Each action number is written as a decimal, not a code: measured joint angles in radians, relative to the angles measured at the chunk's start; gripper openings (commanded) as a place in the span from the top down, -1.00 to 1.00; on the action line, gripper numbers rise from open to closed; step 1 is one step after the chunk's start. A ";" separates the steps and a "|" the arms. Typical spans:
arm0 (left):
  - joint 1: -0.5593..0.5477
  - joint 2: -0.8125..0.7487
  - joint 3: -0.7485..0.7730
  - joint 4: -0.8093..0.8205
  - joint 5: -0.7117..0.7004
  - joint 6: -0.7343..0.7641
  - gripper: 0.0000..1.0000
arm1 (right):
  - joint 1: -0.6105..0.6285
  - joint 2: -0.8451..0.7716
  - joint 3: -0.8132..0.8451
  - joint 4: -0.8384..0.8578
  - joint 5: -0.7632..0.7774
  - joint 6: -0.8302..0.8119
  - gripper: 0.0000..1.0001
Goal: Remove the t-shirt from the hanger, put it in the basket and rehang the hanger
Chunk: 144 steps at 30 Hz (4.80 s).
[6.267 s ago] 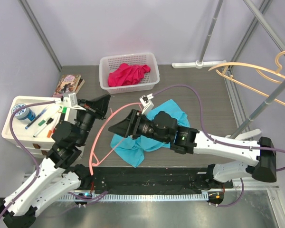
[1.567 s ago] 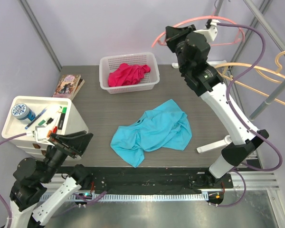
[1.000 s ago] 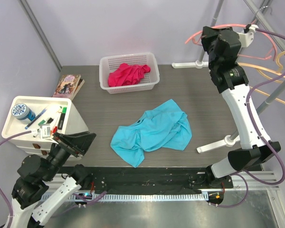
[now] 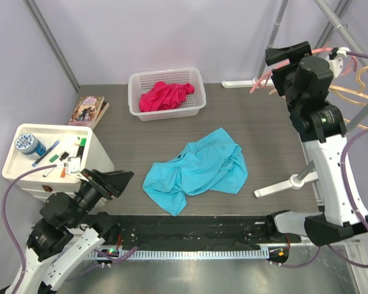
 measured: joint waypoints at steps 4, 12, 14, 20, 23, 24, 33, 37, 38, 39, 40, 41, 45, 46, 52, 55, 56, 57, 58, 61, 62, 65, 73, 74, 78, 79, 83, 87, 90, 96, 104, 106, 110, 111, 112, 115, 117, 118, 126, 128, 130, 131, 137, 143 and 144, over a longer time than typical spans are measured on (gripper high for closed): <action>0.000 -0.011 -0.039 0.009 0.000 -0.013 -0.27 | 0.002 -0.128 -0.079 -0.041 -0.029 -0.078 -0.68; 0.000 -0.026 -0.091 0.035 0.000 -0.017 -0.29 | 0.016 -0.384 -0.275 -0.049 -0.347 -0.338 -0.87; 0.000 -0.026 -0.104 0.050 0.001 -0.018 -0.29 | 0.023 -0.407 -0.291 -0.065 -0.429 -0.385 -0.88; 0.000 -0.006 -0.127 0.090 0.010 -0.025 -0.28 | 0.143 -0.350 -0.317 -0.066 -0.610 -0.495 -0.90; 0.000 0.012 -0.139 0.109 0.016 -0.037 -0.27 | 0.420 -0.275 -0.368 -0.064 -0.525 -0.537 -0.93; 0.000 0.015 -0.142 0.112 0.018 -0.039 -0.27 | 0.511 -0.243 -0.394 -0.059 -0.486 -0.546 -0.94; 0.000 -0.012 -0.136 0.076 0.011 -0.042 -0.27 | 0.806 0.029 -0.728 0.045 -0.123 -0.560 -0.99; 0.000 -0.057 -0.129 0.052 -0.005 -0.043 -0.28 | 0.908 0.198 -0.787 0.171 0.057 -0.634 -0.99; 0.000 -0.064 -0.128 0.048 -0.009 -0.043 -0.27 | 0.935 0.232 -0.812 0.220 0.090 -0.663 -0.99; 0.000 -0.069 -0.128 0.044 -0.011 -0.043 -0.28 | 0.956 0.261 -0.836 0.261 0.115 -0.696 -0.99; 0.000 -0.071 -0.126 0.039 -0.012 -0.043 -0.28 | 0.971 0.281 -0.857 0.297 0.130 -0.723 -0.99; 0.000 -0.071 -0.124 0.035 -0.014 -0.043 -0.28 | 0.985 0.299 -0.893 0.352 0.149 -0.763 -0.99; 0.000 -0.067 -0.108 0.016 -0.019 -0.041 -0.28 | 0.969 0.317 -0.968 0.481 0.215 -0.879 -0.99; 0.000 -0.064 -0.100 0.013 -0.019 -0.041 -0.28 | 0.949 0.320 -0.974 0.515 0.215 -0.908 -0.98; 0.000 -0.054 -0.093 0.013 -0.019 -0.039 -0.28 | 0.824 0.354 -0.980 0.637 0.177 -0.944 -0.26; 0.000 -0.048 -0.093 0.013 -0.019 -0.039 -0.28 | 0.805 0.376 -0.980 0.648 0.132 -0.921 0.35; 0.000 -0.047 -0.093 0.013 -0.019 -0.039 -0.28 | 0.810 0.380 -0.980 0.649 0.117 -0.911 0.55; 0.000 -0.047 -0.093 0.013 -0.019 -0.039 -0.28 | 0.818 0.381 -0.979 0.649 0.107 -0.897 0.65; 0.000 -0.047 -0.093 0.013 -0.019 -0.039 -0.28 | 0.827 0.381 -0.977 0.648 0.099 -0.889 0.86; 0.000 -0.047 -0.093 0.012 -0.019 -0.039 -0.28 | 0.865 0.360 -0.961 0.636 0.074 -0.866 0.98; 0.000 -0.047 -0.093 0.010 -0.020 -0.039 -0.28 | 0.883 0.346 -0.940 0.620 0.053 -0.858 0.99; 0.000 -0.047 -0.092 0.001 -0.026 -0.039 -0.28 | 0.914 0.287 -0.860 0.586 -0.019 -0.820 0.99; 0.000 -0.052 -0.080 -0.013 -0.037 -0.039 -0.29 | 0.885 -0.055 -0.805 0.637 -0.124 -0.699 0.99; 0.000 -0.052 -0.080 -0.014 -0.038 -0.039 -0.29 | 0.866 -0.089 -0.822 0.642 -0.124 -0.688 0.99; 0.000 -0.053 -0.080 -0.014 -0.038 -0.039 -0.29 | 0.779 -0.154 -0.977 0.647 -0.089 -0.672 0.99; 0.000 -0.053 -0.080 -0.014 -0.038 -0.039 -0.28 | 0.764 -0.153 -1.022 0.631 -0.067 -0.672 0.99; 0.000 -0.057 -0.084 -0.008 -0.037 -0.039 -0.29 | 0.738 -0.081 -1.136 0.472 0.089 -0.687 0.99; 0.000 -0.058 -0.098 -0.001 -0.036 -0.042 -0.28 | 0.741 0.027 -1.103 0.372 0.187 -0.707 0.71; 0.000 -0.059 -0.100 -0.001 -0.036 -0.042 -0.29 | 0.760 0.064 -1.053 0.352 0.200 -0.713 0.34; 0.000 -0.076 -0.095 -0.019 -0.040 -0.040 -0.29 | 0.785 0.083 -0.938 0.362 0.144 -0.703 -0.41; 0.000 -0.085 -0.076 -0.045 -0.054 -0.038 -0.30 | 0.791 0.050 -0.948 0.399 -0.022 -0.717 -0.89; 0.000 -0.085 -0.076 -0.044 -0.053 -0.039 -0.29 | 0.792 0.041 -0.977 0.418 -0.065 -0.730 -0.90; 0.000 -0.086 -0.080 -0.042 -0.053 -0.039 -0.30 | 0.798 0.080 -1.002 0.466 -0.113 -0.755 -0.92; 0.000 -0.086 -0.082 -0.043 -0.053 -0.039 -0.29 | 0.808 0.105 -1.002 0.481 -0.106 -0.761 -0.92; 0.000 -0.086 -0.082 -0.043 -0.053 -0.039 -0.30 | 0.822 0.139 -1.001 0.497 -0.094 -0.766 -0.93; 0.000 -0.087 -0.082 -0.044 -0.053 -0.039 -0.30 | 0.882 0.246 -0.983 0.520 -0.017 -0.783 -0.94; 0.000 -0.092 -0.082 -0.047 -0.054 -0.039 -0.31 | 0.924 0.325 -0.963 0.536 0.056 -0.793 -0.94; 0.000 -0.095 -0.082 -0.049 -0.055 -0.039 -0.31 | 0.940 0.355 -0.957 0.546 0.090 -0.795 -0.94; 0.000 -0.097 -0.082 -0.068 -0.063 -0.039 -0.32 | 0.970 0.402 -0.953 0.611 0.232 -0.745 -0.30; 0.000 -0.097 -0.082 -0.067 -0.063 -0.039 -0.32 | 0.970 0.402 -0.960 0.619 0.246 -0.740 0.06; 0.000 -0.097 -0.082 -0.067 -0.063 -0.039 -0.32 | 0.969 0.402 -0.970 0.631 0.262 -0.739 0.30; 0.000 -0.097 -0.082 -0.067 -0.063 -0.039 -0.32 | 0.968 0.401 -0.975 0.638 0.271 -0.734 0.50; 0.000 -0.097 -0.082 -0.074 -0.068 -0.038 -0.33 | 0.959 0.346 -1.018 0.670 0.275 -0.720 0.99; 0.000 -0.097 -0.074 -0.076 -0.073 -0.032 -0.36 | 0.917 0.253 -1.033 0.667 0.274 -0.719 0.99; 0.000 -0.097 -0.072 -0.076 -0.074 -0.030 -0.36 | 0.899 0.226 -1.033 0.669 0.273 -0.723 0.99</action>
